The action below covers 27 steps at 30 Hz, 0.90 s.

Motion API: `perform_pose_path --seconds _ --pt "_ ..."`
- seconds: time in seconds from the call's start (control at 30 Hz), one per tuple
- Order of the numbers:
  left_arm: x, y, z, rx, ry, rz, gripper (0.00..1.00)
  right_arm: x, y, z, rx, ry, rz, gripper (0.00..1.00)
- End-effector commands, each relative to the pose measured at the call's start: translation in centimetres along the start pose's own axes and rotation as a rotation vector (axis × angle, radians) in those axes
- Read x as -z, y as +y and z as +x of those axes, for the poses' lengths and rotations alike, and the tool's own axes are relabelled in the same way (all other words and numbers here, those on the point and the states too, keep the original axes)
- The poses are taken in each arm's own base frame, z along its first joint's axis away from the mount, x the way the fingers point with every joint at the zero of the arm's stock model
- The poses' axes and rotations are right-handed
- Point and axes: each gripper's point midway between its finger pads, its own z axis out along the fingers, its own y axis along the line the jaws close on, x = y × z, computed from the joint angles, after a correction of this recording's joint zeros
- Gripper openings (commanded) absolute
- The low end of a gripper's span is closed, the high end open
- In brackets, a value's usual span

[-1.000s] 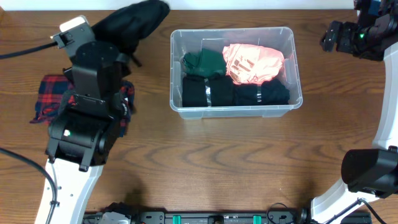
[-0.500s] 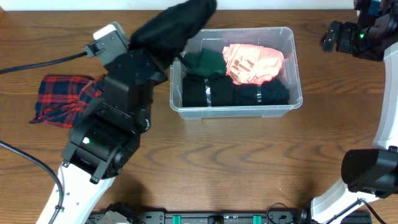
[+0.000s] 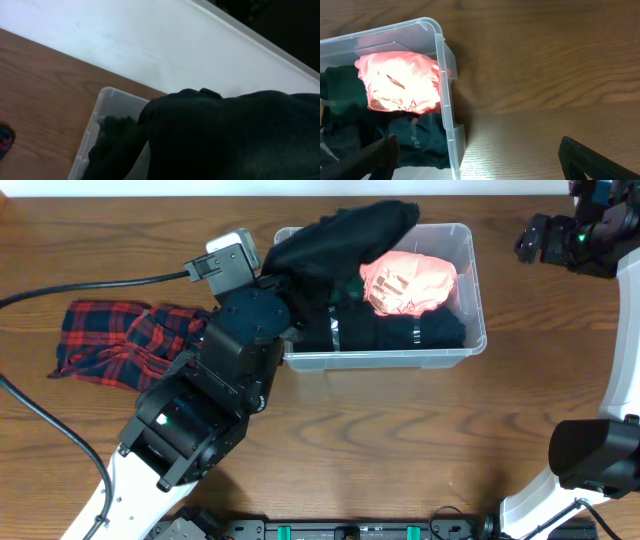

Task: Pack container
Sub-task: 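Grasp the black garment with the left gripper and lift it toward the bin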

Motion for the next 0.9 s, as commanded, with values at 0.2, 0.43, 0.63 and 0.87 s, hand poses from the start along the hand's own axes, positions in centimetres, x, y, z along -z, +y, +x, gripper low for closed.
perform_pose_path --seconds 0.2,0.43,0.63,0.87 --pt "-0.9 -2.0 -1.5 0.182 -0.034 0.039 0.06 0.0 0.0 0.0 0.02 0.002 0.003 0.99" --pt "-2.8 -5.8 -0.8 0.298 0.011 0.184 0.06 0.0 0.0 0.0 0.02 0.002 0.003 0.99" --pt "-2.9 -8.1 -1.0 0.439 0.045 0.287 0.06 0.0 0.0 0.0 0.02 0.002 0.003 0.99" --pt "-2.8 -8.8 -0.9 0.568 0.09 0.32 0.06 0.0 0.0 0.0 0.02 0.002 0.003 0.99"
